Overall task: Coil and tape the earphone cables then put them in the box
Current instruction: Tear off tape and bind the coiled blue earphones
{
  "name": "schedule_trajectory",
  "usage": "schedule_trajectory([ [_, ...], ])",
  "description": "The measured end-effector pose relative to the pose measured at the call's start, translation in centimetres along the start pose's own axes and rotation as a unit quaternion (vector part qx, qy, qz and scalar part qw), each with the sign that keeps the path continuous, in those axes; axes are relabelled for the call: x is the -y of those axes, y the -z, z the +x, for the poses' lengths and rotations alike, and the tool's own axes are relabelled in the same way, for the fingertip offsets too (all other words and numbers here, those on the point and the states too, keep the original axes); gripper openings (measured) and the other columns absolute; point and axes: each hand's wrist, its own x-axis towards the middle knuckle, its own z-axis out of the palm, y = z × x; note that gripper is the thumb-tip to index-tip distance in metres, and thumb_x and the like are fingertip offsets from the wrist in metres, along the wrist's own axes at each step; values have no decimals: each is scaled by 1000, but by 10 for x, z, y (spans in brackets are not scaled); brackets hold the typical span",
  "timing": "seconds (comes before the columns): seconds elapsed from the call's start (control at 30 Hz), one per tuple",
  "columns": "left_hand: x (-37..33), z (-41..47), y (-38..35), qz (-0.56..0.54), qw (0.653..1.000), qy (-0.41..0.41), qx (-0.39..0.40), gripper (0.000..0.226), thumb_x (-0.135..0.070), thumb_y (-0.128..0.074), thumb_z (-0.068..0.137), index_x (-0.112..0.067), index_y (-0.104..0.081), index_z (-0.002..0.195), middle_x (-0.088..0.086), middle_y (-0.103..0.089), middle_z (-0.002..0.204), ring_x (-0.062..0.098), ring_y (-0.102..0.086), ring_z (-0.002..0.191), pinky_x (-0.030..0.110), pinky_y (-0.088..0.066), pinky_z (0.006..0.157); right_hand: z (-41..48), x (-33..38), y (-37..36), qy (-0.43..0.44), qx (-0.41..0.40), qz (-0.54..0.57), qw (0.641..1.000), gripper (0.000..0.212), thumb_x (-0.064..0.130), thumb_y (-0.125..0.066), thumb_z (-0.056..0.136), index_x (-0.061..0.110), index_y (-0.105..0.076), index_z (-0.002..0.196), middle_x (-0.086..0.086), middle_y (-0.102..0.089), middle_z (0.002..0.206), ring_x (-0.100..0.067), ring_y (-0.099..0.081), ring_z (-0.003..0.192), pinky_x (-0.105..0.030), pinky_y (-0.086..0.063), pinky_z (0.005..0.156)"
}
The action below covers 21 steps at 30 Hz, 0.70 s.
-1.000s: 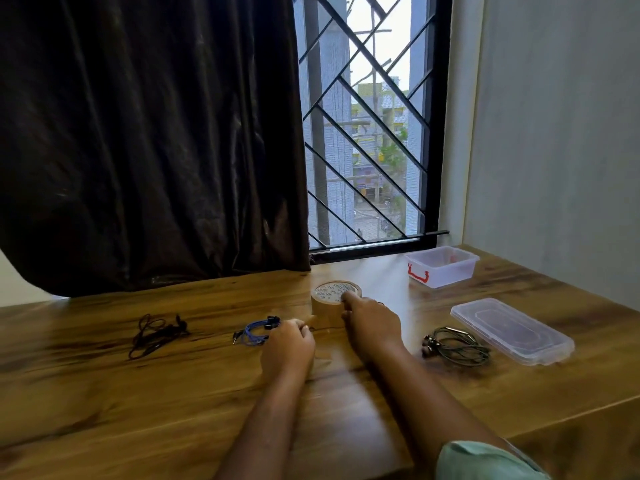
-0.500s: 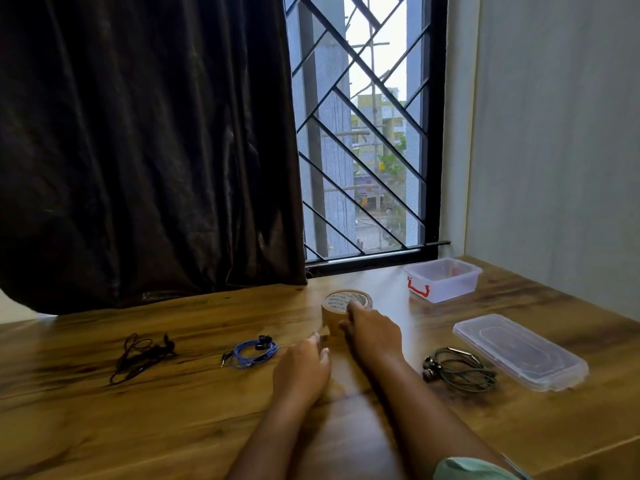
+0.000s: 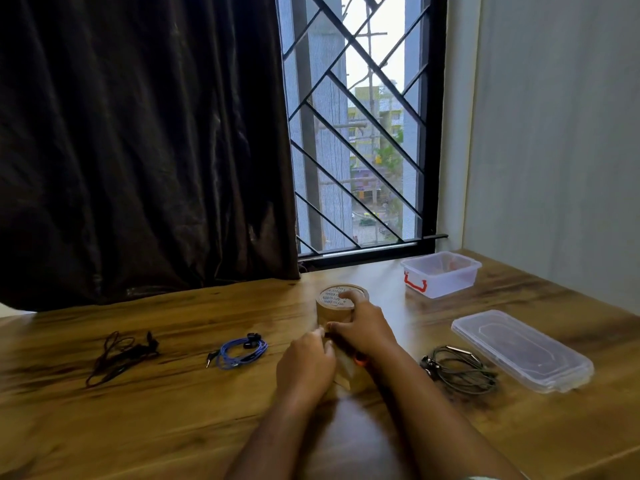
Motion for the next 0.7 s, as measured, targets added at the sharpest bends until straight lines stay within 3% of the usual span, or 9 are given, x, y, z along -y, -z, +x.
schedule_trajectory([
  [0.23,0,-3,1,-14,1000,4,1,39,-30,-44,97,-23,-49,135,-1,-59,128,14,-56,112,24,-44,80,2,-2,0,-23,-9,93,995,49,14,-78,72,31,-53,111,-3,-66,102,-20,-64,93,-34,-56,80],
  [0.33,2,-1,0,-46,999,20,8,36,-29,-47,95,-24,-54,130,-5,-61,126,10,-57,109,23,-44,78,1,-4,2,14,-21,11,1000,42,10,-71,77,33,-50,105,0,-68,87,-18,-65,83,-33,-54,75],
  [0.5,4,1,0,-59,998,35,17,31,-30,-49,94,-25,-62,121,-6,-66,114,10,-59,100,26,-48,81,-4,-4,8,92,-66,-146,983,38,11,-58,81,26,-48,115,-3,-67,102,-27,-63,90,-30,-43,67],
  [0.57,3,0,0,-45,999,26,12,35,-30,-48,94,-28,-56,128,-6,-66,116,10,-61,96,24,-47,73,-6,-3,8,98,-74,-184,975,34,16,-58,82,26,-48,113,-3,-67,102,-30,-63,92,-31,-41,67],
  [0.63,2,-1,0,-28,999,16,12,40,-30,-47,95,-35,-47,135,-8,-66,112,7,-60,79,20,-41,57,-6,-3,9,101,-85,-203,970,33,19,-58,83,27,-48,114,-3,-67,103,-30,-63,94,-31,-41,68],
  [0.7,1,-2,0,-3,1000,4,16,44,-30,-45,95,-42,-41,137,-9,-65,112,5,-57,73,19,-41,53,-6,-3,9,105,-92,-204,969,34,19,-59,84,27,-49,115,-1,-67,105,-28,-63,95,-30,-41,68],
])
